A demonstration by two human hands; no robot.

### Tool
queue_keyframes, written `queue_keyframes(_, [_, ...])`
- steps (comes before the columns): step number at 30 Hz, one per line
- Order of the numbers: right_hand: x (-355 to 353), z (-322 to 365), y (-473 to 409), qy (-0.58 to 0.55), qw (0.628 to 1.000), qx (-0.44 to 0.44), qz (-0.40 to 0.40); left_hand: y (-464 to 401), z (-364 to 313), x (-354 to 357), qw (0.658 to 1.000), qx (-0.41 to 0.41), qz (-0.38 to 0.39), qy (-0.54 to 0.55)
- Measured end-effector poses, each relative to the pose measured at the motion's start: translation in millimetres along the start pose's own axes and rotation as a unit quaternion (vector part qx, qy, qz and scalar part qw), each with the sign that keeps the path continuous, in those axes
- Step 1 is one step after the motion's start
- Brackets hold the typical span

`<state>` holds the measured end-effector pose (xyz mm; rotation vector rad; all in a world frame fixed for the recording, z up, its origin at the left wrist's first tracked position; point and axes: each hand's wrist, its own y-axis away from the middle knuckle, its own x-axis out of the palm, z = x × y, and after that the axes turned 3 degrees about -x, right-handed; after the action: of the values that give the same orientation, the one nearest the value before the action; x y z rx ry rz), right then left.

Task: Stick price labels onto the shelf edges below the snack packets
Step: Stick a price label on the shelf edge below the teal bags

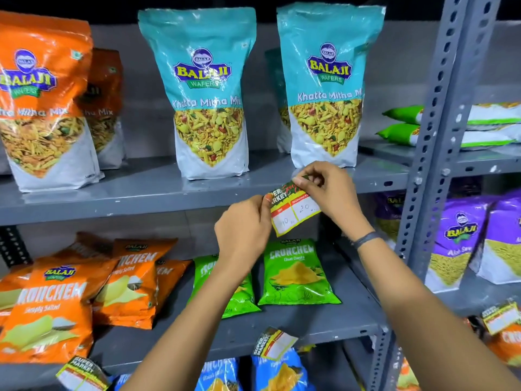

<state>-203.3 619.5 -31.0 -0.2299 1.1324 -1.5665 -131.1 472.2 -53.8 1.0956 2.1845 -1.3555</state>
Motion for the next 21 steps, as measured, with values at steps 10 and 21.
queue_keyframes(10, [-6.5,-19.3,19.6,0.019,0.995,-0.086,0.047,-10.7,21.7,11.0,0.989,0.075,0.025,-0.122])
queue_keyframes(21, [-1.5,-21.5,10.6,-0.072,0.996,-0.025,-0.051,-30.6,-0.8,4.1,0.976,0.086,-0.067,-0.191])
